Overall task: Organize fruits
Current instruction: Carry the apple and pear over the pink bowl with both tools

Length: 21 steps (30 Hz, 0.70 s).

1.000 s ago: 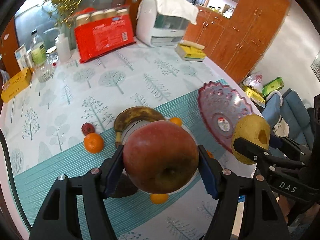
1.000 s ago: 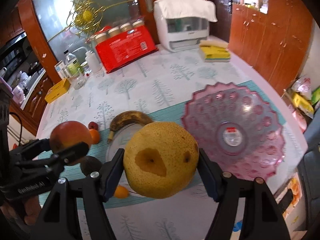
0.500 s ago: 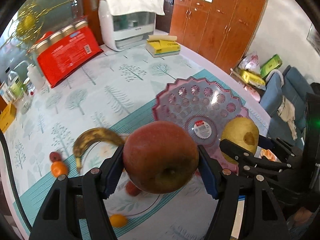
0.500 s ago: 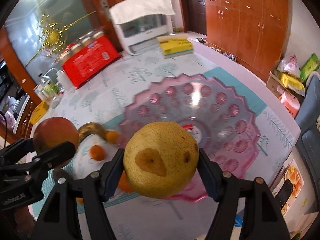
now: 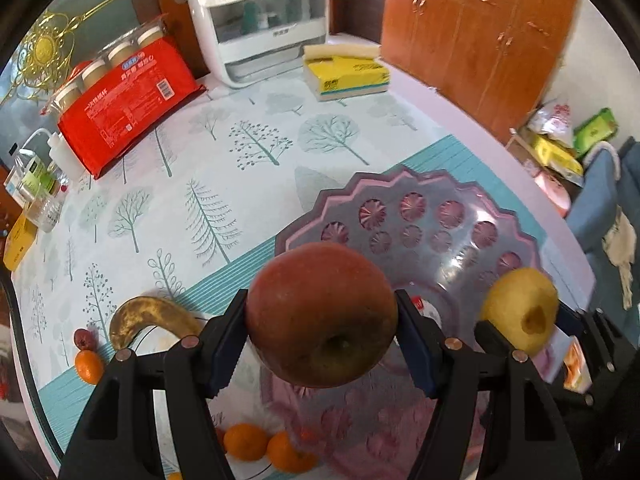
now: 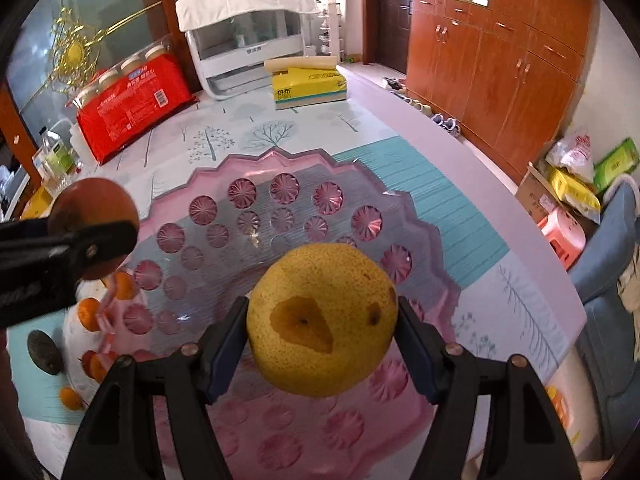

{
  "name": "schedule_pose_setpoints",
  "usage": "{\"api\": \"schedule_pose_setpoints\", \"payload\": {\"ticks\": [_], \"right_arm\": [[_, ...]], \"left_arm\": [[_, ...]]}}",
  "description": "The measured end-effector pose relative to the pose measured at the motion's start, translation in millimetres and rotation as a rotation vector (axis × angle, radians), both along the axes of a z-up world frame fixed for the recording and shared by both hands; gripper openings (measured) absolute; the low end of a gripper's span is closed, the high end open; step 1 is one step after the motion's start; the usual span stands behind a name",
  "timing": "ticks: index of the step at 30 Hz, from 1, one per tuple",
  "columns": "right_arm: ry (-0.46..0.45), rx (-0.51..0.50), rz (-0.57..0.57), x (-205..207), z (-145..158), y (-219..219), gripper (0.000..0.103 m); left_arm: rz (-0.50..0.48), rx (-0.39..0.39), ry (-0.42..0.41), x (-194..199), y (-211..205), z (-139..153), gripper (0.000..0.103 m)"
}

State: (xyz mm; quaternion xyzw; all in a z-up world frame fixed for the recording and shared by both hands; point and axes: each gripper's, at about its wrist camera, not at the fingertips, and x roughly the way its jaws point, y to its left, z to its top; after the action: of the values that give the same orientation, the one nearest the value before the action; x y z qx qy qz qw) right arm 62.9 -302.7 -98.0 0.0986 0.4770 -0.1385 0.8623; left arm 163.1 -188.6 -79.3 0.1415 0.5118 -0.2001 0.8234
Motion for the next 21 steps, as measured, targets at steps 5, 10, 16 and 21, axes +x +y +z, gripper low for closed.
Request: {"api": "schedule_pose_setpoints", "payload": {"ticks": [5,10,16,21], "right_arm": [[0.035,-0.02,0.051,10,-13,-6,0.071],[0.07,-0.023,0.102,15,-25,-6,0.071],[0.097,-0.038,0.149,16,-33,-5,0.071],[0.101,-0.053,0.176,19,-36,-3,0.072]], "left_arm": [[0.028,0.053,0.024,9,-14,-24,0.068],[0.036,0.095,0.055,9,-25,-44,0.068],[0.034,0.131,0.07,9,-35,-59,0.068],[0.03,0.155,0.074,8,-41,-65,0.068]]}}
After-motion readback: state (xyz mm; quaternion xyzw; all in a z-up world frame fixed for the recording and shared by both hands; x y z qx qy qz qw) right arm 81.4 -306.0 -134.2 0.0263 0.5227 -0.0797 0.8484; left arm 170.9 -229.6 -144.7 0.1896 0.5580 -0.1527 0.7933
